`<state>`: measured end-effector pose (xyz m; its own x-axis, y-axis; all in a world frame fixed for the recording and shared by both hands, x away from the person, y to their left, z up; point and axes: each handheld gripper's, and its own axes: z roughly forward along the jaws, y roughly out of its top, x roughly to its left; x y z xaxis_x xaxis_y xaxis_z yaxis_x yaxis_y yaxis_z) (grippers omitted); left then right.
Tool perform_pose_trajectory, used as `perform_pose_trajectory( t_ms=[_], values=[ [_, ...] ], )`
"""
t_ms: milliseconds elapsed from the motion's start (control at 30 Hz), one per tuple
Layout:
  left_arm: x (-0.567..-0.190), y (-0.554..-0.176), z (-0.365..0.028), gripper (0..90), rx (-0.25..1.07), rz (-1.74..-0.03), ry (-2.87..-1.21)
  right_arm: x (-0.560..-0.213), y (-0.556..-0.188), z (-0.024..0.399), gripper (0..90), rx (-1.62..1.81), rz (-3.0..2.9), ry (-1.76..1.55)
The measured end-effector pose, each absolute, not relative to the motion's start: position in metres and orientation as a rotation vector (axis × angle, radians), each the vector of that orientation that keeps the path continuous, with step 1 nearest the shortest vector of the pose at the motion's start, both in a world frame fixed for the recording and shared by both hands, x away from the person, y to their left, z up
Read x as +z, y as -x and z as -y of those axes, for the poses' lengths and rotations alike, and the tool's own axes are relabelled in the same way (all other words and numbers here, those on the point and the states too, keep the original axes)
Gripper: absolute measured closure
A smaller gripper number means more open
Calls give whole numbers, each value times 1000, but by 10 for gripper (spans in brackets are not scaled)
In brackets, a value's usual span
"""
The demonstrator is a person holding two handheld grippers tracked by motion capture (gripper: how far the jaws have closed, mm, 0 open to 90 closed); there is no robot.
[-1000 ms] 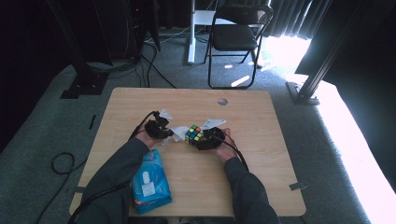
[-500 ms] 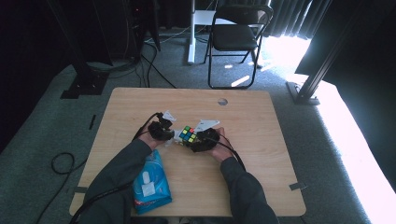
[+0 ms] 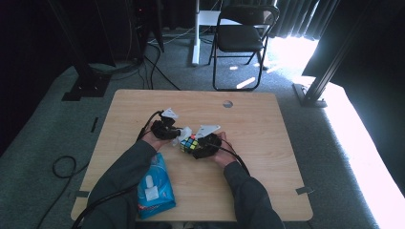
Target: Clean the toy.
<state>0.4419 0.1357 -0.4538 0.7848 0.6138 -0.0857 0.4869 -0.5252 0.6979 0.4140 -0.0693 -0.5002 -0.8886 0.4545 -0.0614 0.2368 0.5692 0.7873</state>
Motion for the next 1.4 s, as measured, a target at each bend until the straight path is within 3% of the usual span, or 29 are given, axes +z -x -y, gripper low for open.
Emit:
perform_pose_trajectory(
  t_ms=[700,1400],
  values=[
    [-467,-441,-131,863,244,-814,-2339,-491,-414,74,341,1284,-2497,-600],
    [-456,-439,-133,863,258,-807,-2280,-493,-412,66,341,1243,-2531,-559]
  ],
)
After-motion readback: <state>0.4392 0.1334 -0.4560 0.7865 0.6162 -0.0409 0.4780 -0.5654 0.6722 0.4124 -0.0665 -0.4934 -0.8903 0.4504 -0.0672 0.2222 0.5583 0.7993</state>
